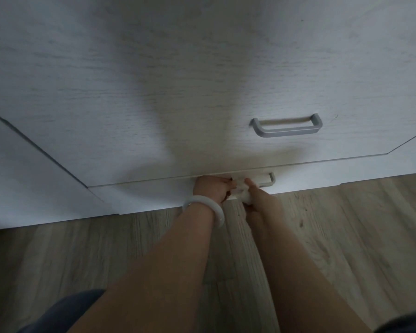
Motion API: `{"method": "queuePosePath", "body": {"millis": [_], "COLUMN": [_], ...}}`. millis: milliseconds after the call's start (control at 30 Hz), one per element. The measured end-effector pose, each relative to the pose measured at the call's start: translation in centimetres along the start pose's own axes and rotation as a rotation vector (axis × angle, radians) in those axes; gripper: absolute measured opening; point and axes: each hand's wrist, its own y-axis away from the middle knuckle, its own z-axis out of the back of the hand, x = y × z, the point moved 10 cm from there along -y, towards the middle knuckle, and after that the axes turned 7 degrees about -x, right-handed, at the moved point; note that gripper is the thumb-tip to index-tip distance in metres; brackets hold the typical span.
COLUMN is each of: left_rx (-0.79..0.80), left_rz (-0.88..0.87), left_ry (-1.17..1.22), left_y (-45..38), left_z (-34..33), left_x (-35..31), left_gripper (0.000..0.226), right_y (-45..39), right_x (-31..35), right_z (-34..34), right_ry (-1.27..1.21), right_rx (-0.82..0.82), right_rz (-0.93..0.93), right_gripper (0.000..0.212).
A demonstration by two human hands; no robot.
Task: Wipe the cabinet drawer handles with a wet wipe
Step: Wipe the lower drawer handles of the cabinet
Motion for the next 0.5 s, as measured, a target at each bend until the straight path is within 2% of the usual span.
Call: {"method": "queuePosePath", "body": {"millis": [100, 167, 233, 333, 500], "left_rx": [0.026, 0.026, 0.022, -0.006, -0.003], "left_rz": [-0.043, -0.036, -0.005, 0.066, 0.044], "left_ry": [-0.03, -0.038, -0.03, 0.002, 0.005], "left_y": [0.0, 0.0, -0.1, 0.1, 0.5], "left_z": [-0.4, -0.5, -0.3, 0.1, 0.0], "left_x": [0.0, 0.1, 0.2, 0.4, 0.2], "left_gripper": [0.054, 0.059, 0.054, 0.029, 0.022], "right_y": [-1.5, -1.7, -0.9, -0.3, -1.1], "right_x": [2.8, 2.7, 1.1, -0.9, 3.0], "right_z": [2.9, 3.0, 1.0, -0.8, 2.8], "right_ry": [-0.036, -0.016, 0.039, -0.017, -0.028], "right_rx": [-0.084, -0.1, -0.024, 0.08, -0.091], "right_rz": [0.098, 0.085, 0.034, -0.044, 0.047], "right_gripper": [0.024, 0.024, 0.021, 0.03, 0.023]}}
